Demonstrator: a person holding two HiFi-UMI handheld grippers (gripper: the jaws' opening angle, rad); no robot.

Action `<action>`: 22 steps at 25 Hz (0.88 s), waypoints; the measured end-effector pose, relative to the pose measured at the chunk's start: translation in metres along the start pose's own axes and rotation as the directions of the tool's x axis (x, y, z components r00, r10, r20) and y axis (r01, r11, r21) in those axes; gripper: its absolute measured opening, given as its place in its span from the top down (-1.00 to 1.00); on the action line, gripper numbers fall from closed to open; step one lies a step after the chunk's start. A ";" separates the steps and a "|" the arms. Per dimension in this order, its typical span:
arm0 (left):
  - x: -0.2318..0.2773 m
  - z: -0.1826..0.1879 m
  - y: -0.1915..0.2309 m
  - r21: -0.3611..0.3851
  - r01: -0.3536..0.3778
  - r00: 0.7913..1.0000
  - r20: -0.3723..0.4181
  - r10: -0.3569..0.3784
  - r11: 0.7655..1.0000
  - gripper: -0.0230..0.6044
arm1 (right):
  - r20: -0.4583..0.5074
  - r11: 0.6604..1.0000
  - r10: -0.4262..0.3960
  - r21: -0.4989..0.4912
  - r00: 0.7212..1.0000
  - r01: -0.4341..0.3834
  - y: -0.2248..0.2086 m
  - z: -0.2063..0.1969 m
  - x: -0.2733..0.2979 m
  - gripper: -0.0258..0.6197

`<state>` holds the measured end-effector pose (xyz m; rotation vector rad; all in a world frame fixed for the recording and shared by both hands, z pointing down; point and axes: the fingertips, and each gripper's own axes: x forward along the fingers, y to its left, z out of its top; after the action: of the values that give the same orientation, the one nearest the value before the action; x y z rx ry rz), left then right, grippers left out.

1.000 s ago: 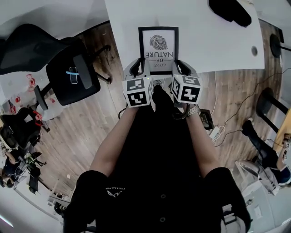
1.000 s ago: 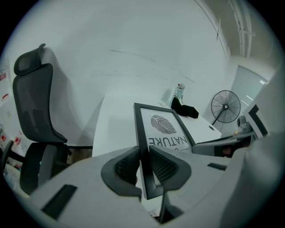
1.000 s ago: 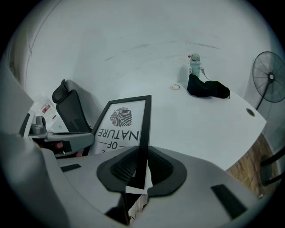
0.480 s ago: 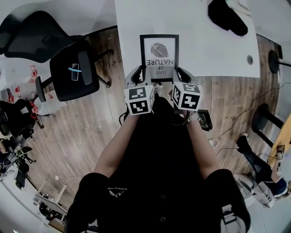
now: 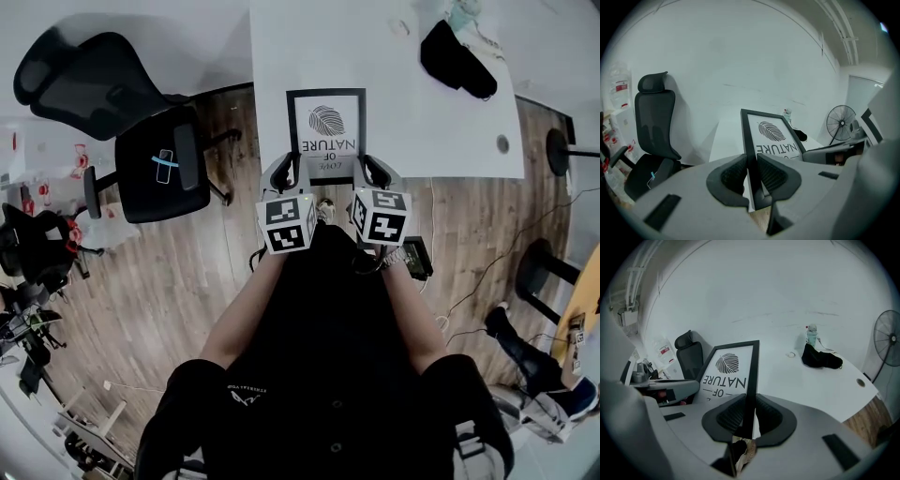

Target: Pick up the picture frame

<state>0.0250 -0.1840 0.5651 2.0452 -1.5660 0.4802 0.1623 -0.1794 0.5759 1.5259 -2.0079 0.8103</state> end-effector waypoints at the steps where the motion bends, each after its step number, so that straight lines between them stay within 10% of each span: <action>1: -0.003 0.005 -0.001 0.002 0.002 1.000 0.013 -0.002 1.000 0.71 | 0.011 1.000 0.000 -0.003 1.000 0.000 0.000 0.005 -0.003 0.72; 22: -0.074 0.111 -0.024 0.103 0.013 0.955 0.294 -0.042 0.995 0.71 | 0.302 0.998 0.002 -0.059 0.953 0.017 0.022 0.098 -0.088 0.72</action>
<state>0.0248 -0.1877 0.4298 2.2975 -1.7099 0.2527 0.1613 -0.1852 0.4425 1.7060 -2.2172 0.5305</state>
